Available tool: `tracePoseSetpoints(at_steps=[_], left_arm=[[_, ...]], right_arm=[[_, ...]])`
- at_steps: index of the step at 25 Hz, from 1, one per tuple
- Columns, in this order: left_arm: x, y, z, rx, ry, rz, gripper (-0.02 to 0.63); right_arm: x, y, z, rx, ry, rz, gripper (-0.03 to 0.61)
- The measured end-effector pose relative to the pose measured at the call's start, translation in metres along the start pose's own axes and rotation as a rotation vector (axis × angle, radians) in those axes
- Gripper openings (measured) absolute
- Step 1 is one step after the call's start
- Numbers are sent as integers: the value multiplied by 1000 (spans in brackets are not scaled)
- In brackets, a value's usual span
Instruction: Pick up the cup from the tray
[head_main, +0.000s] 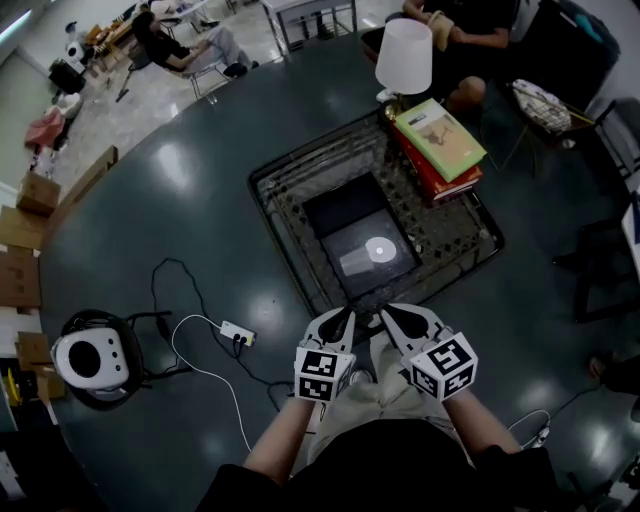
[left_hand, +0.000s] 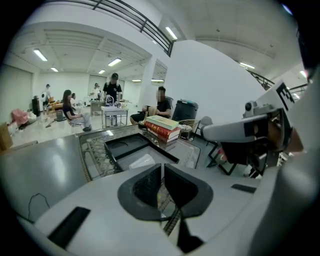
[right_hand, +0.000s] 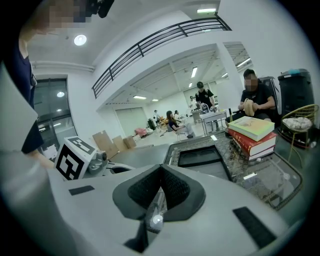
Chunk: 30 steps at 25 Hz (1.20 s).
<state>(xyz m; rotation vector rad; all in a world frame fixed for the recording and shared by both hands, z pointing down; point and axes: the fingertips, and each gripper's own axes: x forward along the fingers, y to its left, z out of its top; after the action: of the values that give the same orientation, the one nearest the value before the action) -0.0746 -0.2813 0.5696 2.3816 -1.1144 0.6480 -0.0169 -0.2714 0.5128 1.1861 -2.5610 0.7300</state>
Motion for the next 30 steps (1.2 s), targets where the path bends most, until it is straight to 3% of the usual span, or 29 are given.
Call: tracePoseSetpoints(at_steps=[4,7,17,24,30], left_arm=[[35,13,-5,107,74,-42,31],[62,23,-9,203,140,-78,127],[127,40,-32,470,352,-194,260],[155,54,-39,646,460,-207,270],[173,63,-55,711,562,-221,272]], right_arm=[[12,-12,-2,17,15,14,12],[20,-20,-3,27,21,23,12],[38,-43,-7,71,40,31,12],[45,-48,-12,103,52,40,12],[47,-52,-16,118,56,37,12]])
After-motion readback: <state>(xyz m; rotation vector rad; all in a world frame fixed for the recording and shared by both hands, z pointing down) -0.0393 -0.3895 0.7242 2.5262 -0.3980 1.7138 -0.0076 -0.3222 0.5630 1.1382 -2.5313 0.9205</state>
